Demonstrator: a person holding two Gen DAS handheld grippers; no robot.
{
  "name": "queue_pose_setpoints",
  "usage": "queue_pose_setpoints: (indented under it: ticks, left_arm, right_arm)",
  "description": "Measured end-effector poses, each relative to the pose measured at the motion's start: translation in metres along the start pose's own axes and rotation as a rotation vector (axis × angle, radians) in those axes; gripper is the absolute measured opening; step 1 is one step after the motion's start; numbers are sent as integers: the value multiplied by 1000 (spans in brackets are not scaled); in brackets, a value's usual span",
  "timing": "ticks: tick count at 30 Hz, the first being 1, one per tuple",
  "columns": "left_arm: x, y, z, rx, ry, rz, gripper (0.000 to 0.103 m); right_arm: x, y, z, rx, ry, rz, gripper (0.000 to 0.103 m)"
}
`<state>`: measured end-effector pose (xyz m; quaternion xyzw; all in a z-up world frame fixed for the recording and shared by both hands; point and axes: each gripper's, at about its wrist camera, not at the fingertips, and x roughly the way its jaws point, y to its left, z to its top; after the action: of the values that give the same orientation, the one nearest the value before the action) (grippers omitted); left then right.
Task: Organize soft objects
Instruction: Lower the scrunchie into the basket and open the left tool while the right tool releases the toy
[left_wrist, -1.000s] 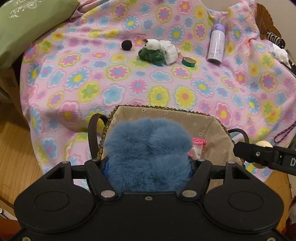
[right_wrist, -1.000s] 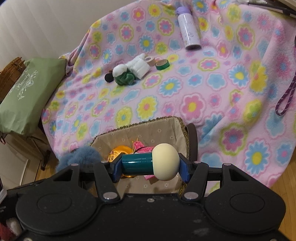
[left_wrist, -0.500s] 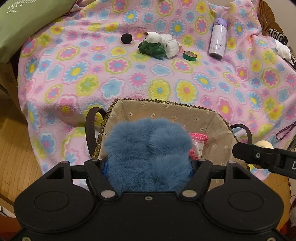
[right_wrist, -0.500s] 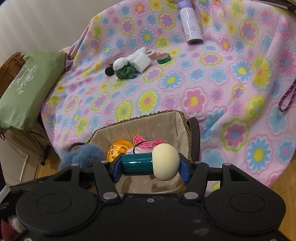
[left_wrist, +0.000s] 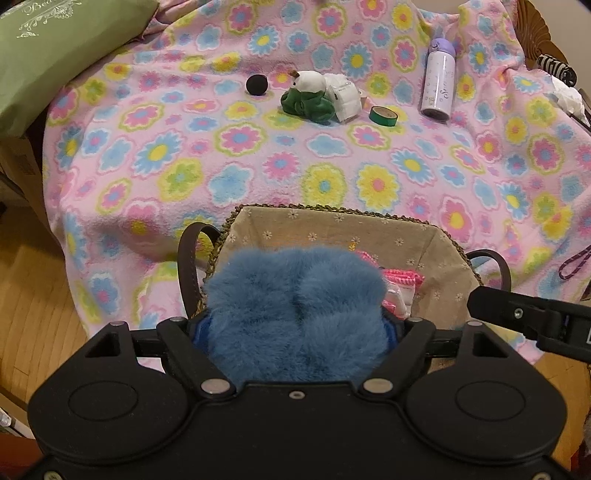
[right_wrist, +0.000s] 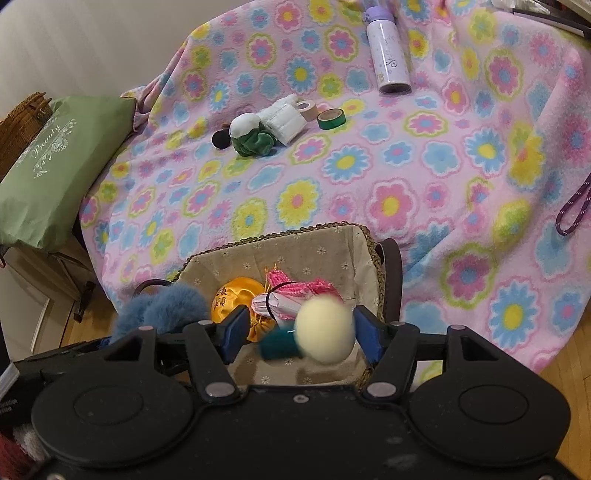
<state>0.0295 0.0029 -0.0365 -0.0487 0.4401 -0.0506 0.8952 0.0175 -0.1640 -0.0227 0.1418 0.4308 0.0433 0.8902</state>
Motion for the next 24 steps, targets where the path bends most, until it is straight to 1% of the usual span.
queue_pose_setpoints:
  ticks: [5, 9, 15, 18, 21, 24]
  left_arm:
    - [-1, 0, 0, 1, -4, 4, 76]
    - [-3, -3, 0, 22, -21, 6, 76]
    - [-10, -4, 1, 31, -67, 1, 83]
    - [-15, -8, 1, 52, -102, 9, 89]
    - [-17, -12, 1, 68, -121, 13, 90]
    - [-16, -12, 2, 66, -115, 21, 90]
  right_arm:
    - [-3, 0, 0, -11, -13, -5, 63]
    - [-5, 1, 0, -14, -23, -10, 64]
    - [-7, 0, -1, -11, -37, -20, 64]
    - [-8, 1, -1, -13, -42, -24, 65]
    - [-10, 1, -1, -17, -50, -28, 65]
    - [-10, 1, -1, -16, -52, -29, 65]
